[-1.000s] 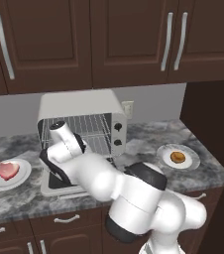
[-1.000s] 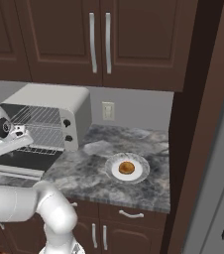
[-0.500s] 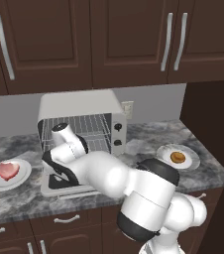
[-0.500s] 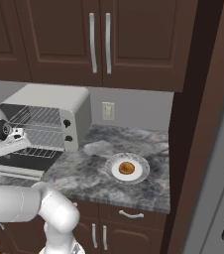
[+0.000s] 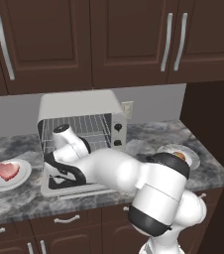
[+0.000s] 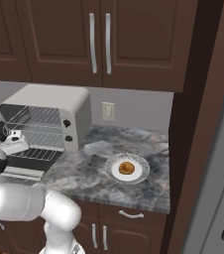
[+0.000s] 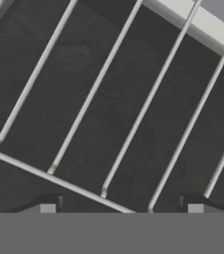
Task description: Open the toaster oven door. Place the bread on the bottom rack in the toaster oven and place the steak on the top rack.
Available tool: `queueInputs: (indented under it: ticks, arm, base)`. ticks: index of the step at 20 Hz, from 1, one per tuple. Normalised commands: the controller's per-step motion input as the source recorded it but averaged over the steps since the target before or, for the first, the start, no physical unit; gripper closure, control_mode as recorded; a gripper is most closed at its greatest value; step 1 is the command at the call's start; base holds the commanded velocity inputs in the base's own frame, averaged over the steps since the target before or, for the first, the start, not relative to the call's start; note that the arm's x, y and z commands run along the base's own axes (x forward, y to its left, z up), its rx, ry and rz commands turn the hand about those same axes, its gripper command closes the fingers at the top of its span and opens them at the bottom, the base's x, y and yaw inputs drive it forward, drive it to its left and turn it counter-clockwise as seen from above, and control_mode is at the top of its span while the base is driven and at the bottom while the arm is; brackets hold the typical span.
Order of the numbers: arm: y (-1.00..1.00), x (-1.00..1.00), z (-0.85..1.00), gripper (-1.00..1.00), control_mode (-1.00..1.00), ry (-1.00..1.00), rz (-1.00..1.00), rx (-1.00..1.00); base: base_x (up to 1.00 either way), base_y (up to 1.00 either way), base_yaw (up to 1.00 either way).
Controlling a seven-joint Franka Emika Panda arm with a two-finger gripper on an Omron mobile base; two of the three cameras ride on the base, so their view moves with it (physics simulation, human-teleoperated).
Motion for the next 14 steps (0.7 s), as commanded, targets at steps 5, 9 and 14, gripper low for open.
queueInputs:
  ticks: [5,9,14]
  arm:
    - [0.11,-0.85,-0.78,-1.0,-1.0,0.02,0.03,0.01]
    - [0.11,-0.86,-0.79,-1.0,-1.0,0.01,0.03,0.0]
    - [0.1,-0.84,-0.77,-1.0,-1.0,0.02,0.03,0.0]
  base:
    - [0.0,0.0,0.0]
    - [0.0,0.0,0.0]
    - [0.0,0.0,0.0]
